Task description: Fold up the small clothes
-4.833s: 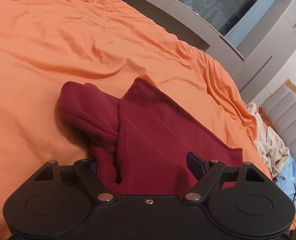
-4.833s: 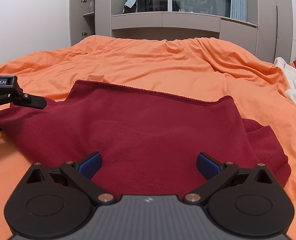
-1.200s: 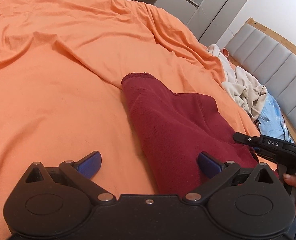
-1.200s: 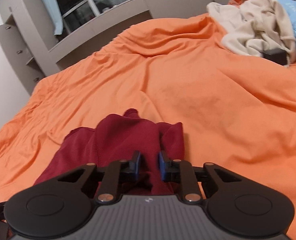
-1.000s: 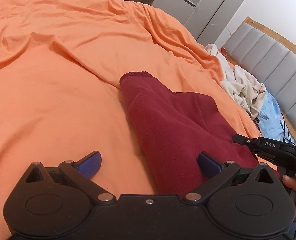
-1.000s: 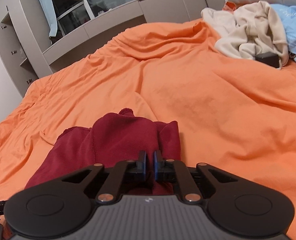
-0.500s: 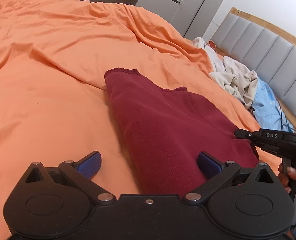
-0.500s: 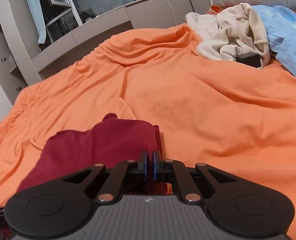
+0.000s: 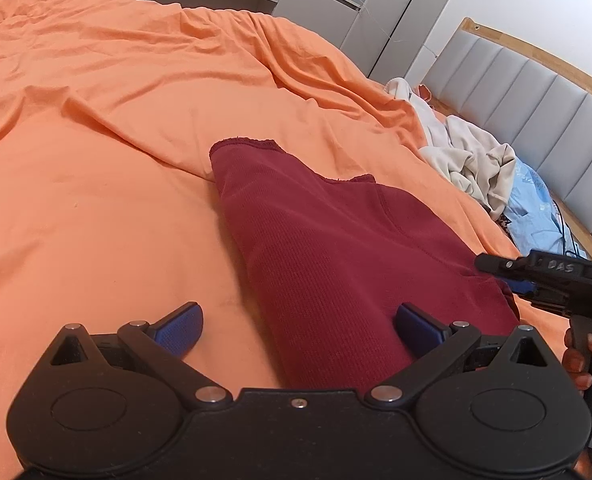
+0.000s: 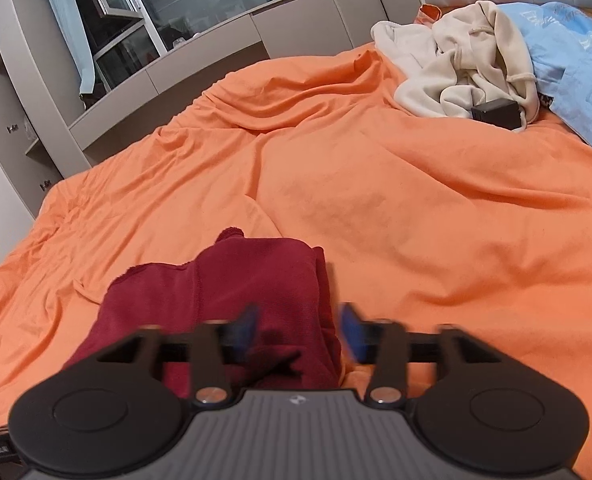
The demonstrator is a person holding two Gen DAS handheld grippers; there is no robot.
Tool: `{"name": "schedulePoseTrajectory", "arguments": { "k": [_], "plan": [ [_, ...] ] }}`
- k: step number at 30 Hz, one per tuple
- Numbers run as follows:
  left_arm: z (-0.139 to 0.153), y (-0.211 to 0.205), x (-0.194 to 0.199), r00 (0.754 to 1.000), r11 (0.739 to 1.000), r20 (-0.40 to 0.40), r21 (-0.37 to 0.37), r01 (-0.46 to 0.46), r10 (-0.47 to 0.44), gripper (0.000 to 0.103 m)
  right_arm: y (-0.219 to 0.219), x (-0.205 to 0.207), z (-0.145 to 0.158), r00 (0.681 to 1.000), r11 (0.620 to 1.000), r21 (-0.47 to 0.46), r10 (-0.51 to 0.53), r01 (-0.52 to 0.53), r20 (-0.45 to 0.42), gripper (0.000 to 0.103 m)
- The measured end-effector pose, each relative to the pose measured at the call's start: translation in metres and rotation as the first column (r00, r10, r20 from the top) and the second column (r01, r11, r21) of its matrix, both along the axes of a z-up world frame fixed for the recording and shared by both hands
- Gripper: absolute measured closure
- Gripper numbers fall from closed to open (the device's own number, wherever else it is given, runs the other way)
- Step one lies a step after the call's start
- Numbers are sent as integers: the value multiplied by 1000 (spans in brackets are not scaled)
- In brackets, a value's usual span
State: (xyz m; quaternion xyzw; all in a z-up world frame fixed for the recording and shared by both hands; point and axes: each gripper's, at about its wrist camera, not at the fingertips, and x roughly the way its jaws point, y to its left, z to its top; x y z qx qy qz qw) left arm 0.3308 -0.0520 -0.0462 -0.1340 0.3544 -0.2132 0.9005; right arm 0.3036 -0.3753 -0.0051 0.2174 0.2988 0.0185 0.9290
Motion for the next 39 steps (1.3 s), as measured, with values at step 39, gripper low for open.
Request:
{"name": "schedulePoseTrajectory", "arguments": {
  "k": [39],
  "plan": [
    [-4, 6, 2, 1000, 999, -6, -52, 3, -3, 0, -85, 59, -64, 980, 701, 698, -9, 146, -196, 0]
  ]
}}
